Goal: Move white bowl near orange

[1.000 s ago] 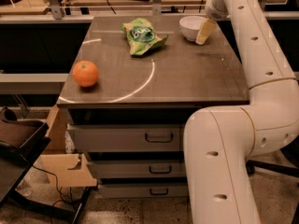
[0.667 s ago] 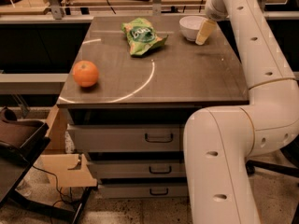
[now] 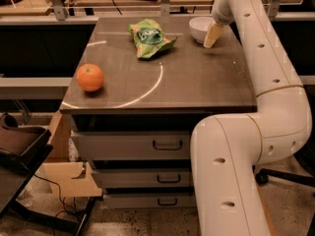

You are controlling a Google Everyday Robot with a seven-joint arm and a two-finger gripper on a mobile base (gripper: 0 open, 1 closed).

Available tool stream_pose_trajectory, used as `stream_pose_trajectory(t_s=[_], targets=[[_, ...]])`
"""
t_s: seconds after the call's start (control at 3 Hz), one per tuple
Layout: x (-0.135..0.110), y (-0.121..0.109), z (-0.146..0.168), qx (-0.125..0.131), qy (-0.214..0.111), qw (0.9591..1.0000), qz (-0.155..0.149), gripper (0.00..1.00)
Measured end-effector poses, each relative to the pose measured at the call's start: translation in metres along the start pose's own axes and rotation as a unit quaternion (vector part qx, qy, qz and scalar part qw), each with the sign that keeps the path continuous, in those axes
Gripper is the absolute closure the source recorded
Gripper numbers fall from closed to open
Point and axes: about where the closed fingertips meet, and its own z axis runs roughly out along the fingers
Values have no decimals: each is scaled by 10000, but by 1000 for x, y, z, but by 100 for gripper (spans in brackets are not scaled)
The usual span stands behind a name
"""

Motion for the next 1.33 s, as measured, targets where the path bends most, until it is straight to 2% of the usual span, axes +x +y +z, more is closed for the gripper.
stream_pose_trajectory(t_s=[0.67, 1.33], targets=[[-3, 7, 8, -73, -98, 9998, -168, 0], [-7, 22, 12, -334, -237, 9983, -418, 0]])
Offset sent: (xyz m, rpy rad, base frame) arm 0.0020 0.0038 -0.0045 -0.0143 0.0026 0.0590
